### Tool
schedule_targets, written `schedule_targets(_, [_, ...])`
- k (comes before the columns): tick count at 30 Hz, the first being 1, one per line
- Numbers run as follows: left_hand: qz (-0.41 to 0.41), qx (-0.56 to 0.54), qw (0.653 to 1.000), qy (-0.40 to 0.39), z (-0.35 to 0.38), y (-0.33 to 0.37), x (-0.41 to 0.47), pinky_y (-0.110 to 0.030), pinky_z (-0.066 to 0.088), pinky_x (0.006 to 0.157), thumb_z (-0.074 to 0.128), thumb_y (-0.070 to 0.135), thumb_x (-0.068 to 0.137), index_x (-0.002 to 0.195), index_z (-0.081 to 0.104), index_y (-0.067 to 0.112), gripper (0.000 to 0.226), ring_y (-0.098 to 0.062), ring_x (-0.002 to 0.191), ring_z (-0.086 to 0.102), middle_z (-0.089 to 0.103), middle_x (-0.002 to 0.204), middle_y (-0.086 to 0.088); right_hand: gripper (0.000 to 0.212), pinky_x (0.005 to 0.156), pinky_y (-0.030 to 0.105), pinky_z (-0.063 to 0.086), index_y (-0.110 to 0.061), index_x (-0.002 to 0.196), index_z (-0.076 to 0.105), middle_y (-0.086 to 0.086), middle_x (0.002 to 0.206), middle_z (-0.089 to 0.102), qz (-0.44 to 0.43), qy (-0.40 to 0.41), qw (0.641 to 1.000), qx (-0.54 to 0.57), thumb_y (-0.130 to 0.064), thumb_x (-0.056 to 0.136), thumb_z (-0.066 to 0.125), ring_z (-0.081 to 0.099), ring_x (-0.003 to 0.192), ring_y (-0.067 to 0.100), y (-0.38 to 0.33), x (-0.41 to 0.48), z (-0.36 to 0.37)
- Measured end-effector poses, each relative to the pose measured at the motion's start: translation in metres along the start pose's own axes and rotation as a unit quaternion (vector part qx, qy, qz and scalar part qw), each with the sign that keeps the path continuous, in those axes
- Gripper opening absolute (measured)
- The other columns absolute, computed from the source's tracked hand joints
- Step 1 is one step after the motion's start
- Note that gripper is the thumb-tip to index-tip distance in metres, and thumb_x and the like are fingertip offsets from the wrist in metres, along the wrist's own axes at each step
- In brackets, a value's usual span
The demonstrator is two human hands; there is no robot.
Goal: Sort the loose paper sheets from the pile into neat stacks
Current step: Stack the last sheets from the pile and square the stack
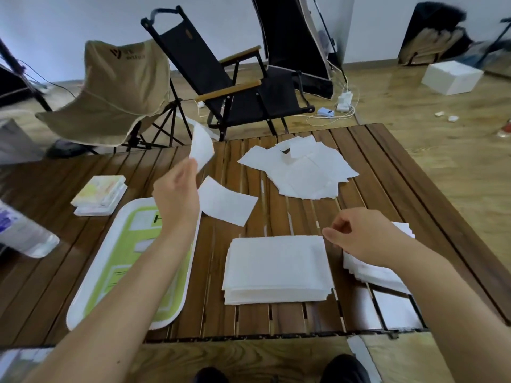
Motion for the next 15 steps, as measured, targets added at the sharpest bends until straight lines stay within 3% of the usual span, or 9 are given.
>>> schedule_targets(3, [0.016, -0.081, 0.996, 0.017, -0.011, 0.023, -0.005, -0.03, 0.048, 0.087, 0.06, 0.027, 0.096, 0.066, 0.053, 0.007, 0.036, -0.022, 0.074, 0.055, 0.053, 0.069, -0.014, 0.025, 0.07, 0.026, 0.053, -0.025, 0.093, 0.066, -0.008, 0.086, 0.072, -0.041, -0.007, 0.997, 0.067, -0.05, 0.095, 0.061, 0.068, 0.082, 0.012, -0.011, -0.002, 0.005])
schedule_targets(4, [0.013, -0.112, 0.994, 0.012, -0.012, 0.033, -0.011, -0.031, 0.054, 0.091, 0.059, 0.023, 0.098, 0.068, 0.06, 0.012, 0.032, -0.023, 0.08, 0.066, 0.063, 0.072, -0.007, 0.027, 0.073, 0.026, 0.055, -0.026, 0.093, 0.066, -0.009, 0.086, 0.073, -0.061, -0.005, 0.993, 0.099, -0.053, 0.094, 0.061, 0.069, 0.083, 0.011, -0.017, -0.003, 0.006])
schedule_targets(6, [-0.034, -0.178, 0.983, -0.039, -0.008, 0.052, -0.033, -0.034, 0.061, 0.088, 0.057, 0.017, 0.102, 0.084, 0.067, 0.019, 0.021, -0.025, 0.097, 0.076, 0.075, 0.093, 0.001, 0.034, 0.085, 0.031, 0.057, -0.027, 0.1, 0.065, -0.012, 0.095, 0.072, -0.095, 0.0, 0.984, 0.152, -0.059, 0.092, 0.058, 0.069, 0.091, 0.008, -0.027, -0.005, 0.006])
schedule_targets(8, [-0.108, -0.239, 0.958, -0.118, 0.001, 0.062, -0.059, -0.035, 0.064, 0.082, 0.052, 0.014, 0.104, 0.103, 0.064, 0.015, 0.012, -0.028, 0.097, 0.077, 0.075, 0.108, -0.007, 0.05, 0.094, 0.036, 0.057, -0.025, 0.119, 0.06, -0.011, 0.112, 0.07, -0.088, -0.019, 0.97, 0.225, -0.065, 0.088, 0.058, 0.066, 0.105, 0.007, -0.032, -0.006, 0.008])
schedule_targets(12, [-0.22, -0.313, 0.901, -0.203, 0.011, 0.055, -0.096, -0.034, 0.065, 0.073, 0.045, 0.015, 0.105, 0.114, 0.06, 0.007, 0.019, -0.025, 0.088, 0.077, 0.078, 0.096, -0.012, 0.064, 0.101, 0.037, 0.053, -0.022, 0.13, 0.061, -0.004, 0.13, 0.069, -0.074, -0.194, 0.875, 0.437, -0.07, 0.088, 0.057, 0.066, 0.119, 0.012, -0.039, -0.016, 0.014])
schedule_targets(15, [-0.249, -0.321, 0.889, -0.211, 0.013, 0.039, -0.1, -0.039, 0.065, 0.078, 0.043, 0.013, 0.105, 0.114, 0.063, 0.005, 0.023, -0.029, 0.092, 0.076, 0.077, 0.106, -0.017, 0.05, 0.095, 0.033, 0.053, -0.013, 0.122, 0.068, 0.001, 0.112, 0.075, -0.054, -0.243, 0.817, 0.52, -0.05, 0.091, 0.057, 0.072, 0.106, 0.016, -0.038, -0.018, 0.014])
Point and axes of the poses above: each hand's wrist, its own x-axis towards the middle knuckle, its own z-axis out of the palm, y = z × x, the point moved 5 cm from there along x, towards the middle knuckle
